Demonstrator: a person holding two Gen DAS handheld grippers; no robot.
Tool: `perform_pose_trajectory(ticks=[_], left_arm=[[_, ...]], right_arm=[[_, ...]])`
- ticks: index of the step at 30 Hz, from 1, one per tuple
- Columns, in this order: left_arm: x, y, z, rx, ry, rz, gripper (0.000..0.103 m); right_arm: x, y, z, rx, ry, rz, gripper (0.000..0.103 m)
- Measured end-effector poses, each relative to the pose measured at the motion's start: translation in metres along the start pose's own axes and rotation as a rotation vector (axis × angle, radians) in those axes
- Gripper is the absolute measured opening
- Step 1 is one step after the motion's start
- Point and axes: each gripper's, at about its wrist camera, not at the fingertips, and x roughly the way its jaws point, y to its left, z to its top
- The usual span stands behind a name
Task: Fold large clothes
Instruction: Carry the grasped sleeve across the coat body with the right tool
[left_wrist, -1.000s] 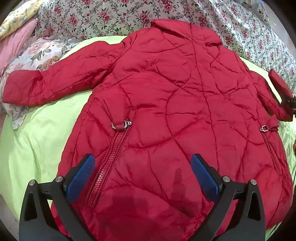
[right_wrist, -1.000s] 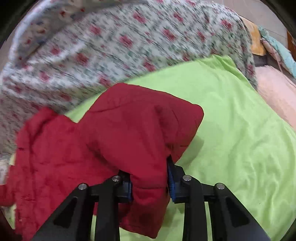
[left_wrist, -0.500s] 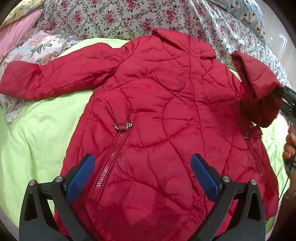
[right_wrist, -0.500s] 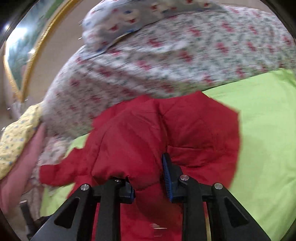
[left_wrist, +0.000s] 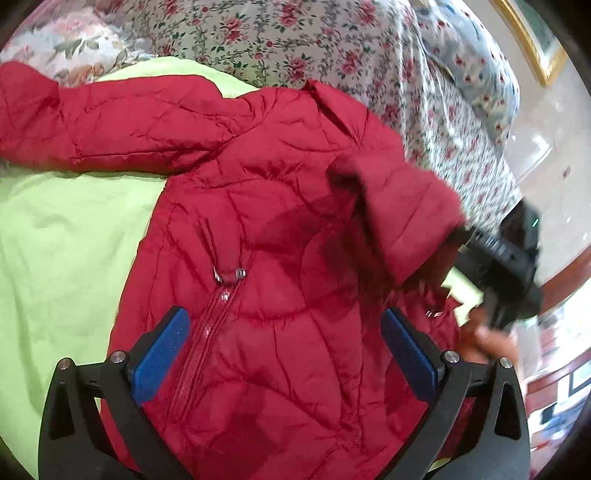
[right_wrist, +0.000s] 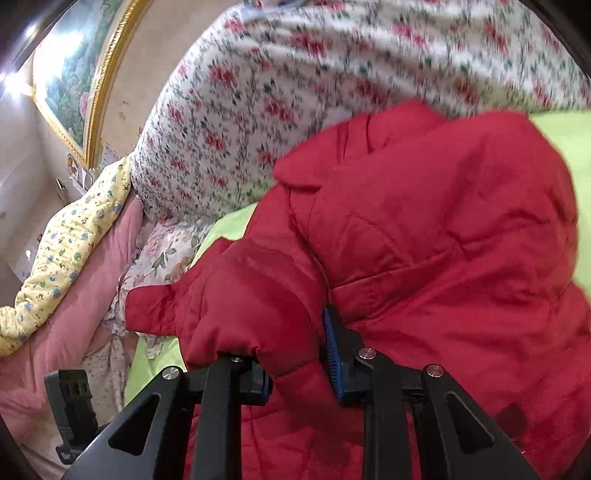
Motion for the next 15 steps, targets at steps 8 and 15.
perform_pose_trajectory(ticks=[8,15], left_arm=[[0.026,0.023,0.035,-0.119,0.029,-0.147,0.103],[0.088,0.032,0.066,-0.196,0.135,-0.27,0.103]], right_arm=[[0.037,-0.003,-0.014,0.053,0.045,0.032,0.026],[0.051,0.008,-0.022,-0.031,0.063,-0.031,0.028]])
